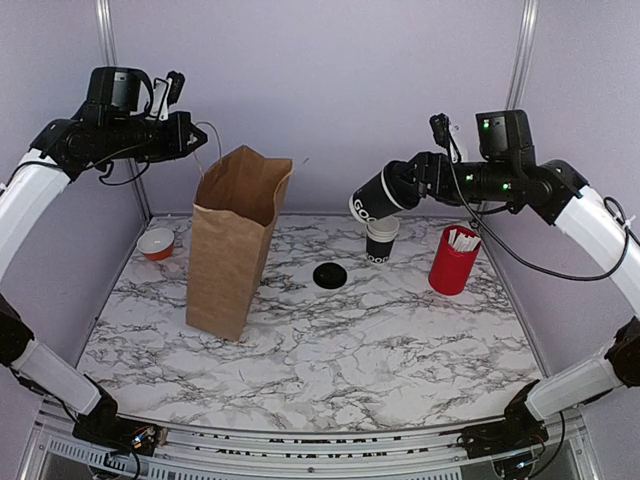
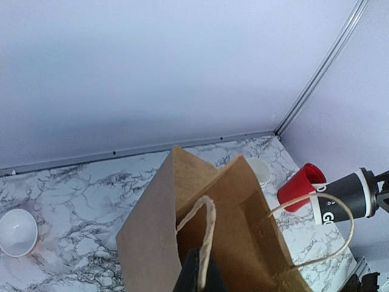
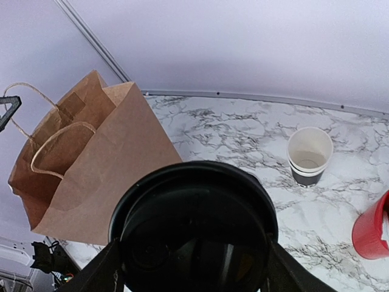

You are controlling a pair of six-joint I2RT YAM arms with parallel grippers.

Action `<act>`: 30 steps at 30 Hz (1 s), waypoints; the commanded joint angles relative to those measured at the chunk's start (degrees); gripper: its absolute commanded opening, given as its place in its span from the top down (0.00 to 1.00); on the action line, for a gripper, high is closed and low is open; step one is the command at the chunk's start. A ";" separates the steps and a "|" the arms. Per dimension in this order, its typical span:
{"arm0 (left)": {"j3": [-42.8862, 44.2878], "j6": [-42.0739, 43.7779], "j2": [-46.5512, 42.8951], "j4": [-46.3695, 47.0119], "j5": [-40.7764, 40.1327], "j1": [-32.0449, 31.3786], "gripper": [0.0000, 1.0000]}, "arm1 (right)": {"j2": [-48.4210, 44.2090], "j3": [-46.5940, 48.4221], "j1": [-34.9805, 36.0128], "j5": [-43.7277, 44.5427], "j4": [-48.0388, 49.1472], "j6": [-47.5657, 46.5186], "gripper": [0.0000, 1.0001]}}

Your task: Pack the takeout coffee

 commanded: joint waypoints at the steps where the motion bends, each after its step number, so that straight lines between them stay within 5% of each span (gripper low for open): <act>1: 7.04 5.79 1.89 -3.87 4.75 1.40 1.00 | 0.88 3.31 0.59 -4.15 6.46 0.81 0.29; 5: 4.93 7.46 3.01 -4.46 10.30 -0.65 1.00 | 1.96 3.63 0.90 -6.78 9.78 1.51 0.29; 13: -0.24 7.69 5.19 -4.12 9.23 -7.76 1.00 | 6.34 6.83 2.83 -8.98 13.97 1.80 0.29; 30: -2.87 2.19 4.30 3.45 8.92 -10.53 1.00 | 14.47 -1.87 10.29 -13.65 27.05 7.52 0.28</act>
